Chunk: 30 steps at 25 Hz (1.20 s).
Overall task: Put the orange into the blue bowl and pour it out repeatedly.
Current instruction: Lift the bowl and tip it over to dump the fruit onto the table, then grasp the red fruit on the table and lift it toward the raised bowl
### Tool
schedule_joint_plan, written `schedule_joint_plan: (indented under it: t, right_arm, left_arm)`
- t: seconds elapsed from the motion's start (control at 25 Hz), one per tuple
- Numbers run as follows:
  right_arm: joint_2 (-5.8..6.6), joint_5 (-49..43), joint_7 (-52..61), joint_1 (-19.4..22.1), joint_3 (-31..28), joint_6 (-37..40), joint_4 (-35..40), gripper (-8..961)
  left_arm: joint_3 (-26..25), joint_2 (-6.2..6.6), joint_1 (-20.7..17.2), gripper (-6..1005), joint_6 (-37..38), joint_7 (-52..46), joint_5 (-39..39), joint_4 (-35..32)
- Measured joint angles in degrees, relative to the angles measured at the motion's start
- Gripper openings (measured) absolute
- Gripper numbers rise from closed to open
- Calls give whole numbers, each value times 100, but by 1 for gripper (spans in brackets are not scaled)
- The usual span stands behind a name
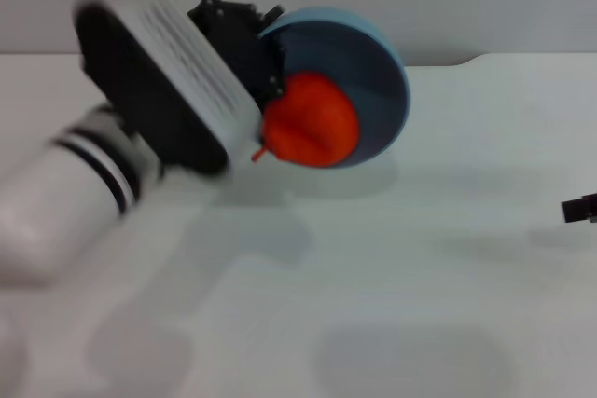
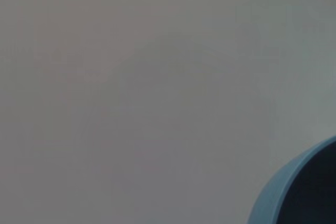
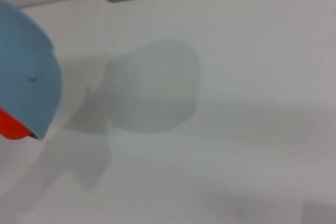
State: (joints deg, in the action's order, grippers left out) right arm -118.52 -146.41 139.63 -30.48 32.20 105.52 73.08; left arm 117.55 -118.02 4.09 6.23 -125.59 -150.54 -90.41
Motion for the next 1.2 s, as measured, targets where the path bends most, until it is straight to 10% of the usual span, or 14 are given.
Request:
schedule_joint_plan:
  t: [0.28,0.68,0.96,1.2]
  right_arm:
    - [-10,-3,-86,167,-427,13,-8,477]
    - [-14,11,-164,197,-513,11,-5,477]
    - [-11,20,-232,140,-514,-13,-131,478]
    - [6,36,-241,18,-451,-101,-328,478]
  left_arm:
    - [1230,-62,-55,-2,-3374,1726,-680,1377]
    - [2178,-108,581,-1,-5420,3462,-502,3005]
    - [1993,-54,639,-1,-4859,2870,1513,2197]
    - [-89,-32,542,-2,-967,2472,3725,823]
